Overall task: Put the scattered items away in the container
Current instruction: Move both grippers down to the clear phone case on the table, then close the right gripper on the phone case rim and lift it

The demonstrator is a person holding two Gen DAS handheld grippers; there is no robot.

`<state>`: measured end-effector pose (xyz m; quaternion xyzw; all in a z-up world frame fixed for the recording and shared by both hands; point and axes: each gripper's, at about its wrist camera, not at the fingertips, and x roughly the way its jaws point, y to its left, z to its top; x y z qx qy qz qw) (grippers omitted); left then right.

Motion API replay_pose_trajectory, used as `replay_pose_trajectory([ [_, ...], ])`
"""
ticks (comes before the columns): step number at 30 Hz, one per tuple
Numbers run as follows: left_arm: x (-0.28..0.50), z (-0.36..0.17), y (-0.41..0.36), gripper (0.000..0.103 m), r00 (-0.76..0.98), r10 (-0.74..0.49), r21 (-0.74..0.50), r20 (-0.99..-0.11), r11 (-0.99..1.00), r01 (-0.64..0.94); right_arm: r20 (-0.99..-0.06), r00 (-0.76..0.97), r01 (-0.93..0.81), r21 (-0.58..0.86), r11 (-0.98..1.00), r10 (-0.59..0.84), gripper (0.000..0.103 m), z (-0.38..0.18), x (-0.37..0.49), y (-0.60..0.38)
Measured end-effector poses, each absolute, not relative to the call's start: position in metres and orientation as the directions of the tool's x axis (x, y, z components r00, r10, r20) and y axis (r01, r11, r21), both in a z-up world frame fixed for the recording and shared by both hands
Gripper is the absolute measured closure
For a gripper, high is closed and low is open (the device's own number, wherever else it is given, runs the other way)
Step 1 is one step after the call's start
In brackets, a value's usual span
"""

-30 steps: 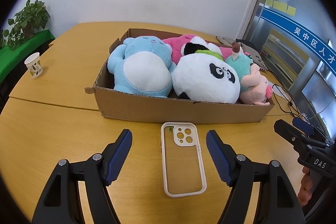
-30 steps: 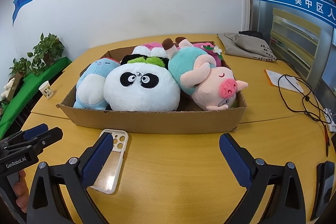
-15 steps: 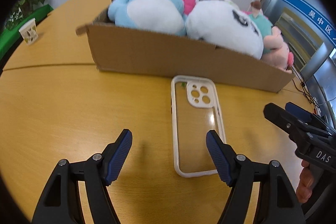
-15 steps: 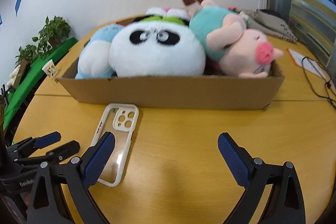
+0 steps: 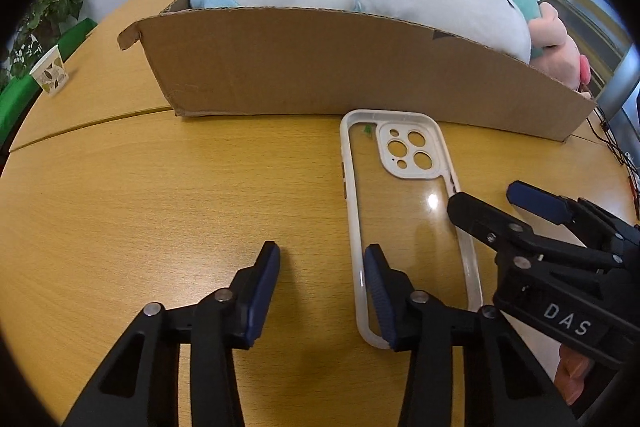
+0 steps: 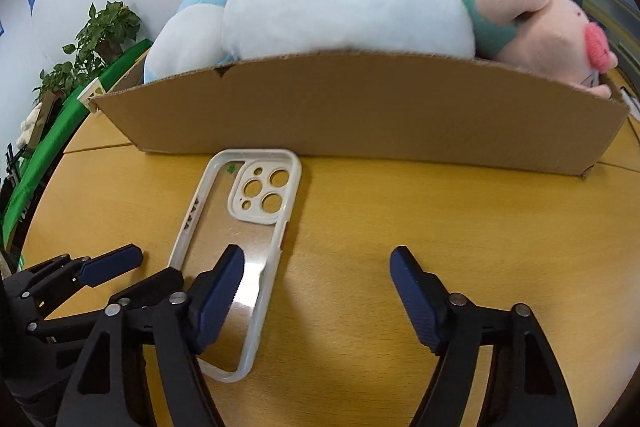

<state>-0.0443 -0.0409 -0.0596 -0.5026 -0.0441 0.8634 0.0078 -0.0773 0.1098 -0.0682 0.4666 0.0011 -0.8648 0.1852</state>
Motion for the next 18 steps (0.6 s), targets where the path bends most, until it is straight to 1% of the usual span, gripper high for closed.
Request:
replay_pose_trajectory([
  [1, -0.043, -0.06, -0.041, 0.079, -0.495, 0.066, -0.093, -0.866, -0.995, 0.03, -0.808, -0.495, 0.334, 0.164, -0.928, -0.32, 0.033, -0.068, -0.077, 0.108],
  [2, -0.043, -0.06, -0.041, 0.083, -0.494, 0.085, -0.112, -0.865, -0.993, 0.024, -0.809, -0.496, 0.345, 0.15, -0.927, -0.316, 0.041, -0.069, -0.077, 0.106],
  [3, -0.042, -0.06, -0.041, 0.09, -0.491, 0.106, -0.131, -0.864, -0.991, 0.016, -0.807, -0.499, 0.356, 0.141, -0.924, -0.316, 0.047, -0.069, -0.077, 0.105],
  [4, -0.041, -0.06, -0.04, 0.094, -0.489, 0.121, -0.143, -0.864, -0.99, 0.008, -0.804, -0.498, 0.366, 0.145, -0.919, -0.325, 0.049, -0.069, -0.076, 0.105],
  [5, -0.041, -0.061, -0.039, 0.095, -0.488, 0.123, -0.143, -0.864, -0.99, 0.005, -0.802, -0.491, 0.375, 0.158, -0.914, -0.34, 0.056, -0.069, -0.076, 0.105],
  [6, -0.04, -0.06, -0.038, 0.098, -0.488, 0.121, -0.14, -0.864, -0.99, 0.002, -0.803, -0.48, 0.386, 0.17, -0.907, -0.354, 0.064, -0.068, -0.076, 0.103],
  [7, -0.039, -0.06, -0.036, 0.098, -0.488, 0.117, -0.135, -0.865, -0.991, 0.001, -0.803, -0.471, 0.397, 0.177, -0.901, -0.365, 0.069, -0.068, -0.075, 0.102],
  [9, -0.036, -0.061, -0.036, 0.098, -0.487, 0.119, -0.138, -0.865, -0.99, 0.002, -0.804, -0.455, 0.423, 0.184, -0.887, -0.383, 0.083, -0.069, -0.073, 0.098],
  [11, -0.035, -0.06, -0.037, 0.098, -0.481, 0.128, -0.149, -0.867, -0.989, 0.005, -0.803, -0.444, 0.441, 0.192, -0.877, -0.399, 0.092, -0.069, -0.07, 0.094],
  [14, -0.029, -0.053, -0.037, 0.099, -0.494, 0.138, -0.159, -0.859, -0.987, 0.002, -0.804, -0.438, 0.45, 0.191, -0.872, -0.402, 0.092, -0.068, -0.065, 0.093],
  [18, -0.025, -0.024, -0.034, 0.099, -0.544, 0.144, -0.164, -0.827, -0.986, -0.012, -0.776, -0.476, 0.456, 0.185, -0.87, -0.415, 0.092, -0.049, -0.057, 0.097],
])
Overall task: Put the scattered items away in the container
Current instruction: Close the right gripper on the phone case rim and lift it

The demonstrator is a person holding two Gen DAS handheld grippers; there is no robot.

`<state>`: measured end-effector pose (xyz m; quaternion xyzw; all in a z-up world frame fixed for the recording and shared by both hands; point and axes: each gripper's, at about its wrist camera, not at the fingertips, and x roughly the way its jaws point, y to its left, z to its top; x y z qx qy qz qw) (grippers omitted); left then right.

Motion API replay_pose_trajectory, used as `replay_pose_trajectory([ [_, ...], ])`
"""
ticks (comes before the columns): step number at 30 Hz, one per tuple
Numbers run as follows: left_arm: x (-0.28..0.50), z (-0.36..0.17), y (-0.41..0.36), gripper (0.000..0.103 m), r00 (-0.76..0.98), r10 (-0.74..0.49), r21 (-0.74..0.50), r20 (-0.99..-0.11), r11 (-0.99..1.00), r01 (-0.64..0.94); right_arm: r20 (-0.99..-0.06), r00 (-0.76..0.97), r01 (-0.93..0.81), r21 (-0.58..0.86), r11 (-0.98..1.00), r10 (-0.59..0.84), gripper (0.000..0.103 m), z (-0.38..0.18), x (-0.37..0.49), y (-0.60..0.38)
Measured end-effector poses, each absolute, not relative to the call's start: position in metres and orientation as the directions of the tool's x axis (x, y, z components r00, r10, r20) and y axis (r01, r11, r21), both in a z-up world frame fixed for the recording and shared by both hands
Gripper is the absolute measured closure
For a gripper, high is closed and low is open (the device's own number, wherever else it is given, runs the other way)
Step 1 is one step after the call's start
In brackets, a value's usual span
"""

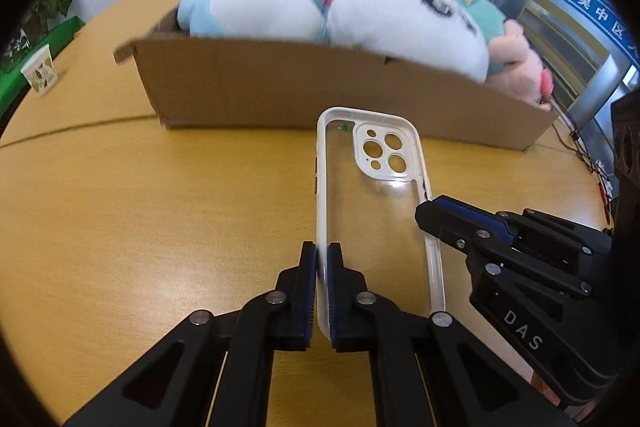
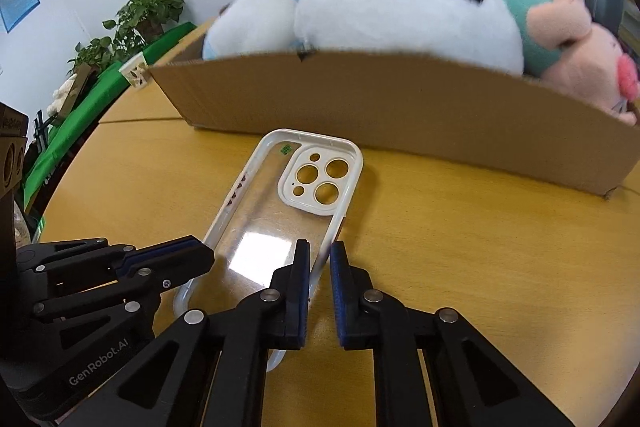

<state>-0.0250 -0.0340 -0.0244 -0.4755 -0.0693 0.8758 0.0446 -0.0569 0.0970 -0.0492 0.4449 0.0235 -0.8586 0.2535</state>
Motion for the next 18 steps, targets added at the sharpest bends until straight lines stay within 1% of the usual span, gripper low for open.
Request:
replay_pose_trajectory([
  [5, -0.032, 0.024, -0.03, 0.099, -0.603, 0.184, -0.179, -0.776, -0.981, -0.069, -0.693, -0.564, 0.462, 0.186, -0.867, -0.449, 0.093, 0.001, -0.052, 0.113],
  [6, -0.033, 0.037, -0.029, 0.101, -0.624, 0.195, -0.177, -0.757, -0.98, -0.091, -0.679, -0.58, 0.464, 0.179, -0.868, -0.45, 0.098, 0.01, -0.052, 0.114],
  [7, -0.04, 0.048, -0.022, 0.103, -0.638, 0.211, -0.183, -0.74, -0.977, -0.112, -0.661, -0.602, 0.47, 0.16, -0.868, -0.448, 0.101, 0.022, -0.052, 0.116],
  [9, -0.043, 0.067, -0.011, 0.103, -0.665, 0.224, -0.175, -0.712, -0.975, -0.141, -0.637, -0.626, 0.482, 0.137, -0.865, -0.449, 0.102, 0.038, -0.054, 0.117],
  [10, -0.047, 0.07, -0.004, 0.103, -0.67, 0.212, -0.15, -0.711, -0.977, -0.15, -0.634, -0.63, 0.487, 0.128, -0.864, -0.449, 0.102, 0.043, -0.056, 0.118],
  [11, -0.049, 0.066, 0.001, 0.103, -0.666, 0.197, -0.128, -0.719, -0.98, -0.152, -0.635, -0.633, 0.486, 0.12, -0.866, -0.443, 0.102, 0.046, -0.059, 0.119],
  [13, -0.051, 0.058, -0.004, 0.103, -0.642, 0.183, -0.125, -0.744, -0.983, -0.136, -0.647, -0.625, 0.468, 0.137, -0.873, -0.436, 0.101, 0.042, -0.064, 0.129],
  [16, -0.043, 0.034, -0.022, 0.102, -0.596, 0.169, -0.134, -0.785, -0.986, -0.103, -0.696, -0.587, 0.403, 0.19, -0.895, -0.412, 0.101, 0.014, -0.069, 0.159],
  [17, -0.04, 0.027, -0.027, 0.102, -0.578, 0.183, -0.157, -0.795, -0.983, -0.096, -0.726, -0.565, 0.377, 0.194, -0.906, -0.391, 0.098, 0.0, -0.072, 0.167],
  [18, -0.038, 0.018, -0.033, 0.102, -0.557, 0.206, -0.187, -0.805, -0.978, -0.091, -0.751, -0.543, 0.364, 0.193, -0.911, -0.376, 0.09, -0.013, -0.074, 0.172],
])
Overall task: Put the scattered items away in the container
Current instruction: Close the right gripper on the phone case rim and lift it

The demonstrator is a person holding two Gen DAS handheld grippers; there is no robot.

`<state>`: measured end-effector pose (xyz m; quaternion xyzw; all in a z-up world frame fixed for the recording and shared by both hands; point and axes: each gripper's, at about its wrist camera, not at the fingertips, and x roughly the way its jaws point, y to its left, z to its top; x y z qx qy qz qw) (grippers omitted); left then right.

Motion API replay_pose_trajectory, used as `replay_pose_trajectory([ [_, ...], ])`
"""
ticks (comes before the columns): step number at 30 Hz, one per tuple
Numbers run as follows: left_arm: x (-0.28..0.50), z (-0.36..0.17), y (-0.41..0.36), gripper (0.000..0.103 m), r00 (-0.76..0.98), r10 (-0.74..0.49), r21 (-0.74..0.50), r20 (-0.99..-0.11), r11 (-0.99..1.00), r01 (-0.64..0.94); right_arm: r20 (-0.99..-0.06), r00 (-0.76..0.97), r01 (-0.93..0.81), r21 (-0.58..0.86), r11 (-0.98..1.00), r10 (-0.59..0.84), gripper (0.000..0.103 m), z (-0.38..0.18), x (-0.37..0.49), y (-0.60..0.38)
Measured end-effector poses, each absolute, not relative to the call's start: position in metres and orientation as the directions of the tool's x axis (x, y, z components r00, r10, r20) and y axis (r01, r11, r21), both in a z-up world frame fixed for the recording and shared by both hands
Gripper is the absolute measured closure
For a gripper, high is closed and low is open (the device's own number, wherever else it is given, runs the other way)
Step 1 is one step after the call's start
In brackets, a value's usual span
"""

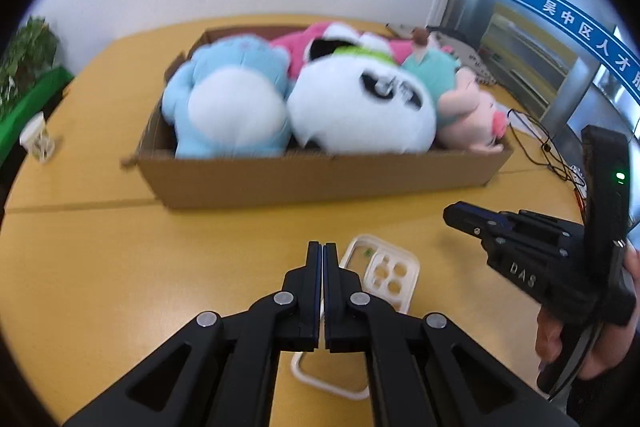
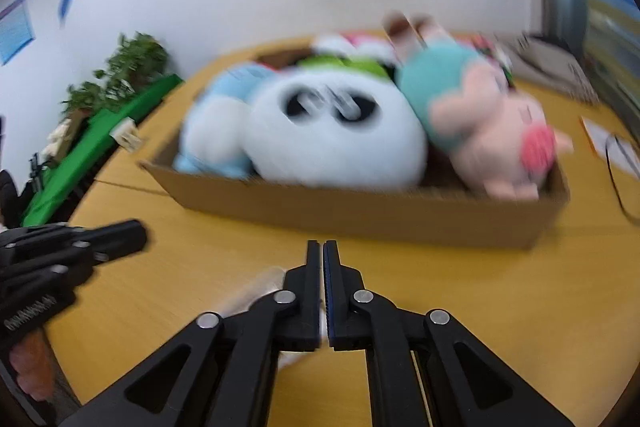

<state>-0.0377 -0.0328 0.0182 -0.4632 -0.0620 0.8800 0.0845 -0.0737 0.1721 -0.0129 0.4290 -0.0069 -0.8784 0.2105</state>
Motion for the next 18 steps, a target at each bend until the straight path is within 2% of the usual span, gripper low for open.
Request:
replay_pose_trajectory([
  [1, -0.035, 0.01, -0.038, 0.102, -0.541, 0.223, -0.21, -0.811, -0.974, -0.086, -0.771, -0.522, 0.353, 0.194, -0.915, -0.365, 0.085, -0.024, -0.076, 0.175],
  [3, -0.031, -0.005, -0.041, 0.097, -0.508, 0.234, -0.222, -0.829, -0.971, -0.086, -0.797, -0.481, 0.348, 0.21, -0.914, -0.366, 0.051, -0.042, -0.079, 0.176],
  [5, -0.028, -0.017, -0.039, 0.092, -0.474, 0.235, -0.213, -0.848, -0.972, -0.101, -0.803, -0.456, 0.356, 0.231, -0.906, -0.384, 0.041, -0.052, -0.081, 0.173],
  [6, -0.027, -0.025, -0.037, 0.086, -0.452, 0.235, -0.209, -0.861, -0.972, -0.108, -0.804, -0.446, 0.37, 0.234, -0.899, -0.393, 0.041, -0.054, -0.081, 0.169],
  [7, -0.027, -0.033, -0.036, 0.078, -0.427, 0.232, -0.205, -0.874, -0.973, -0.108, -0.806, -0.438, 0.392, 0.227, -0.892, -0.397, 0.041, -0.057, -0.082, 0.162],
  [10, -0.029, -0.055, -0.034, 0.078, -0.378, 0.176, -0.156, -0.909, -0.984, -0.083, -0.825, -0.444, 0.426, 0.148, -0.892, -0.349, 0.047, -0.069, -0.082, 0.146],
  [12, -0.028, -0.054, -0.029, 0.078, -0.383, 0.175, -0.146, -0.907, -0.984, -0.104, -0.83, -0.467, 0.442, 0.079, -0.893, -0.305, 0.063, -0.072, -0.08, 0.138],
  [13, -0.028, -0.054, -0.026, 0.078, -0.382, 0.178, -0.144, -0.907, -0.983, -0.116, -0.831, -0.466, 0.451, 0.072, -0.889, -0.304, 0.067, -0.072, -0.08, 0.136],
  [15, -0.028, -0.053, -0.019, 0.083, -0.382, 0.157, -0.113, -0.911, -0.984, -0.136, -0.831, -0.454, 0.477, 0.078, -0.876, -0.321, 0.086, -0.071, -0.078, 0.134],
  [16, -0.028, -0.053, -0.018, 0.09, -0.382, 0.14, -0.096, -0.913, -0.987, -0.132, -0.831, -0.451, 0.486, 0.077, -0.871, -0.325, 0.09, -0.071, -0.077, 0.132],
  [17, -0.029, -0.052, -0.019, 0.093, -0.382, 0.136, -0.095, -0.914, -0.988, -0.124, -0.83, -0.455, 0.49, 0.068, -0.869, -0.322, 0.09, -0.071, -0.076, 0.131],
  [18, -0.029, -0.052, -0.021, 0.094, -0.376, 0.147, -0.111, -0.915, -0.987, -0.115, -0.83, -0.46, 0.492, 0.06, -0.869, -0.317, 0.09, -0.07, -0.075, 0.131],
])
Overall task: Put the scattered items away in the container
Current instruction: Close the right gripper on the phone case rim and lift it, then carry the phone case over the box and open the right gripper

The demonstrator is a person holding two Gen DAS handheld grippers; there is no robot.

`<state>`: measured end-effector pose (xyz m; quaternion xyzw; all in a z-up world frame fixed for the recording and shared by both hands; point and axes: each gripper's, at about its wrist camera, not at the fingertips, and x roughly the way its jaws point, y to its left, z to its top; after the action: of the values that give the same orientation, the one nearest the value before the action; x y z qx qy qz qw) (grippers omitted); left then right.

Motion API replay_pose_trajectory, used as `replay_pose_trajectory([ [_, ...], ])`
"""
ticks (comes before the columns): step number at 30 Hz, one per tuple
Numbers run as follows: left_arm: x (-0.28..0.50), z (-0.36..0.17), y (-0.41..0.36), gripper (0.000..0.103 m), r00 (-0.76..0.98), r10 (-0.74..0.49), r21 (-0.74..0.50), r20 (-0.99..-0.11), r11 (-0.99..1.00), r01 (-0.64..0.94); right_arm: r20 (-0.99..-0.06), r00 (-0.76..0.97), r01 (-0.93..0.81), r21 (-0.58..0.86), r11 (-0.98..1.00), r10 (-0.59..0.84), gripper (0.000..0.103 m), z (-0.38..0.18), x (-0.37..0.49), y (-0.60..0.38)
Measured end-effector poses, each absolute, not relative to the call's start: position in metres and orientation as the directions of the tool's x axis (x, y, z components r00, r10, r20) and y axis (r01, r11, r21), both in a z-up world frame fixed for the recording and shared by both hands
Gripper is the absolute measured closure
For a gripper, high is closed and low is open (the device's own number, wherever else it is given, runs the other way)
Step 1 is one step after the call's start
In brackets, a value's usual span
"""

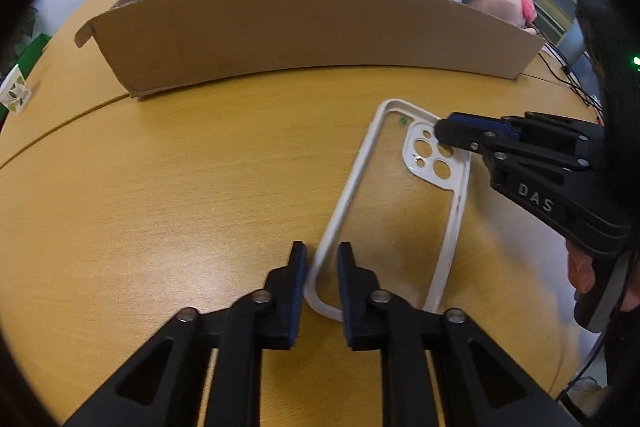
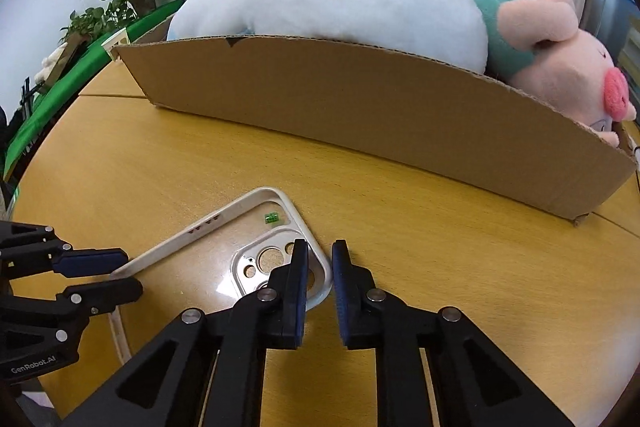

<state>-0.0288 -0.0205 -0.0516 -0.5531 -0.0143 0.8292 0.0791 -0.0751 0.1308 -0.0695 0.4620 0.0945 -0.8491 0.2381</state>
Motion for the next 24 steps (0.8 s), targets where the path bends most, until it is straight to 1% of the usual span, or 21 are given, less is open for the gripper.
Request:
replay_pose_trajectory([
  [2, -0.028, -0.05, -0.024, 0.094, -0.369, 0.174, -0.147, -0.913, -0.984, -0.101, -0.83, -0.457, 0.491, 0.065, -0.869, -0.32, 0.091, -0.068, -0.076, 0.132],
  [6, -0.023, -0.027, -0.022, 0.094, -0.419, 0.182, -0.15, -0.889, -0.983, -0.11, -0.812, -0.479, 0.491, 0.066, -0.869, -0.333, 0.091, -0.053, -0.072, 0.136],
  [13, -0.033, 0.042, -0.022, 0.095, -0.559, 0.214, -0.159, -0.801, -0.976, -0.146, -0.706, -0.615, 0.491, 0.006, -0.871, -0.351, 0.091, 0.02, -0.073, 0.146],
  [16, -0.054, 0.067, -0.024, 0.095, -0.604, 0.23, -0.164, -0.763, -0.973, -0.163, -0.666, -0.653, 0.5, -0.022, -0.866, -0.361, 0.091, 0.049, -0.088, 0.146],
  [20, -0.094, 0.097, -0.019, 0.096, -0.663, 0.214, -0.135, -0.718, -0.976, -0.17, -0.615, -0.696, 0.52, -0.074, -0.851, -0.371, 0.091, 0.091, -0.129, 0.133],
  [24, -0.141, 0.119, -0.019, 0.096, -0.688, 0.219, -0.128, -0.692, -0.975, -0.181, -0.588, -0.716, 0.529, -0.107, -0.842, -0.375, 0.09, 0.12, -0.174, 0.132],
])
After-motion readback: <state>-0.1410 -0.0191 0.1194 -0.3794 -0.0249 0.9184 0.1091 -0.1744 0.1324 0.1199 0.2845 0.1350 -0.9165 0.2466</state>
